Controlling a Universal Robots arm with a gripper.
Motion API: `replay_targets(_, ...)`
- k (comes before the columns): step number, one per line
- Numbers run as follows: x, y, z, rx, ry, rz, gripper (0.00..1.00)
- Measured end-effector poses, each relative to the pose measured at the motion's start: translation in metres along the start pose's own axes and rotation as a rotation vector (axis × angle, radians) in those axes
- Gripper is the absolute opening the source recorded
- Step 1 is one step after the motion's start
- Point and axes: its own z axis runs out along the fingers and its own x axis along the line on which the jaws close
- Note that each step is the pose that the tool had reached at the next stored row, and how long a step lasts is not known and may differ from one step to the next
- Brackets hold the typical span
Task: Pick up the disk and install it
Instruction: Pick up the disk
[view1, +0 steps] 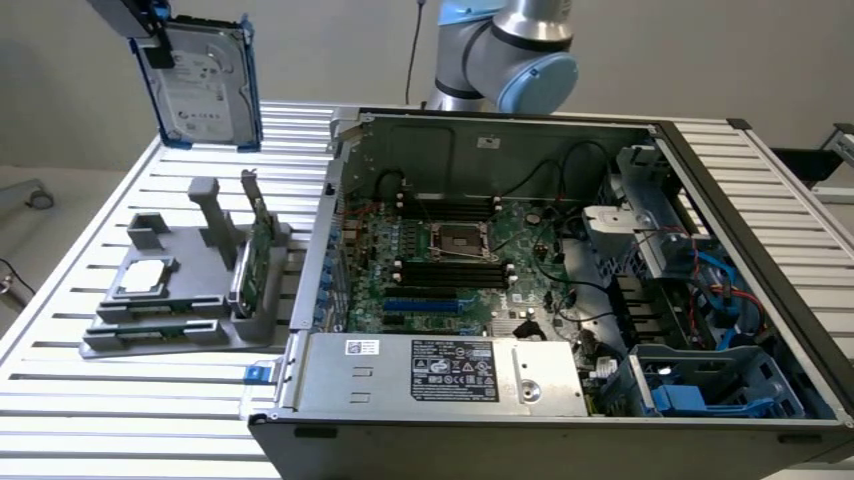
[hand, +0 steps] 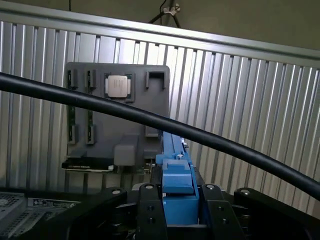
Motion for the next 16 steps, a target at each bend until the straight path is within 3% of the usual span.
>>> replay_targets(11, 0.003, -0.05, -0.0314, 0.0014, -0.0123, 0.0, 0.33)
replay_targets(16, 0.005, -0.071, -0.0377, 0.0034, -0.017, 0.0, 0.33)
